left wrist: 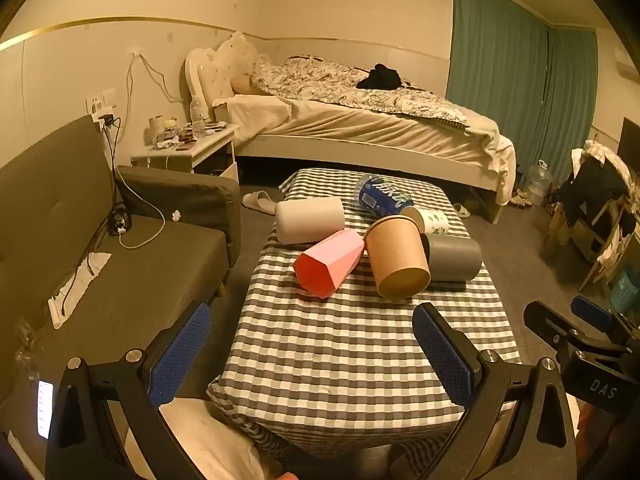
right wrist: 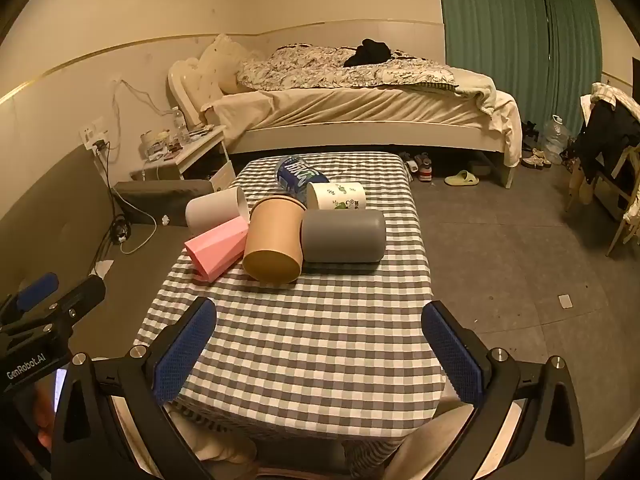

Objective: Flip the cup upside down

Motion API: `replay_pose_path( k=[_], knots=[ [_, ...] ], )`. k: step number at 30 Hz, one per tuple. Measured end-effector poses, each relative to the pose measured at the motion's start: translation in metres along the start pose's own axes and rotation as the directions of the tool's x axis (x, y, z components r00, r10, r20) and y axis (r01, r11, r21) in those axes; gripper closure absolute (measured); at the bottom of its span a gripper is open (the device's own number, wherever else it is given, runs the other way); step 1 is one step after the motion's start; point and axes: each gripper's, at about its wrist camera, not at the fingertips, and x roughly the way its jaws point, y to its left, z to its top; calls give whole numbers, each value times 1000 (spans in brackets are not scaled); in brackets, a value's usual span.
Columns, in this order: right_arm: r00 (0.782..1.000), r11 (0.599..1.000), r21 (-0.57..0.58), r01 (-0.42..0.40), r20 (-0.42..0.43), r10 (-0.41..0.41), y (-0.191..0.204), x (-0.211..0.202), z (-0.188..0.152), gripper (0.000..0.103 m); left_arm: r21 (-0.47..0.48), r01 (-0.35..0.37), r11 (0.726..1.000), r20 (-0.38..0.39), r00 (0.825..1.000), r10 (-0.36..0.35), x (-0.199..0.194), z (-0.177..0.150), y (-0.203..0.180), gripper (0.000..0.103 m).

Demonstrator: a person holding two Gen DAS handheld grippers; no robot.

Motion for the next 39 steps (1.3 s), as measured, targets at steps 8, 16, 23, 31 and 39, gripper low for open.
replay_pose_path(
  k=[8, 16, 23, 31, 39],
  knots=[
    [1000, 1000, -1, -7, 13, 7, 1, -3, 1, 0, 5, -6, 1000, 2, 1000, 6, 1, -8, -3, 0],
    [1000, 1000, -8, -5, 17, 5, 3, -6, 0, 0, -5, 2, 1000, 1, 1000, -2, 1, -5, 0, 0],
    [1000, 1000, -13, -7, 14, 7, 5, -7, -2, 0, -5, 2, 1000, 0, 1000, -2, 2, -6, 0, 0],
    [1000, 1000, -13, -8, 17, 8, 7, -7, -1, 0, -5, 1, 1000, 1, 1000, -1, 2, -6, 0, 0],
    [1000, 1000, -11, -9, 14, 9, 7, -6, -2, 0, -4, 1, 1000, -4, 1000, -1, -3, -3, 0, 0]
  ],
)
